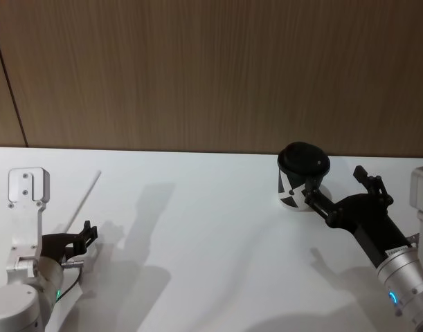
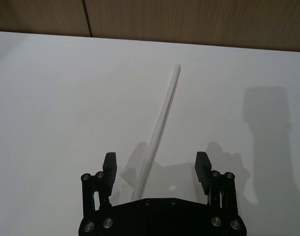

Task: Pick up the straw with one hand, pass it to the other hand, and insert it into the cup.

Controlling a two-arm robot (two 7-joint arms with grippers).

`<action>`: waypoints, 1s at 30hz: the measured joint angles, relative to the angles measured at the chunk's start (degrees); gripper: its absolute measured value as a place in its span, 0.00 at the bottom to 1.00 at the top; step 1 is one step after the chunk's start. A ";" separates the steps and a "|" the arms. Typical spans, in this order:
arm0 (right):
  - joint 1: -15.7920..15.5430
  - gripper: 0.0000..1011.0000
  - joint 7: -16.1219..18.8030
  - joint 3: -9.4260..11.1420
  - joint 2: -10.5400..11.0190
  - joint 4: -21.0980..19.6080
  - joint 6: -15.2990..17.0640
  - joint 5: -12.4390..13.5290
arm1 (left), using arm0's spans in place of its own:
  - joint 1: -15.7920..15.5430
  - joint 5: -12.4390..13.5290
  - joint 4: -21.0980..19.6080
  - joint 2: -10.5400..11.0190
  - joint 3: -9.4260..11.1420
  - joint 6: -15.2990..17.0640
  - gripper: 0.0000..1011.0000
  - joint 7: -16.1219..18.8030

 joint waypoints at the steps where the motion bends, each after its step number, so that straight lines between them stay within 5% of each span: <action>1: 0.00 0.99 0.00 0.00 0.00 0.00 0.00 0.00 | -0.02 0.05 0.04 -0.02 0.00 0.13 0.99 -0.02; 30: 0.00 0.99 0.00 0.00 0.00 0.00 0.00 0.00 | 0.10 0.68 1.11 -1.44 -0.94 0.48 0.99 -0.84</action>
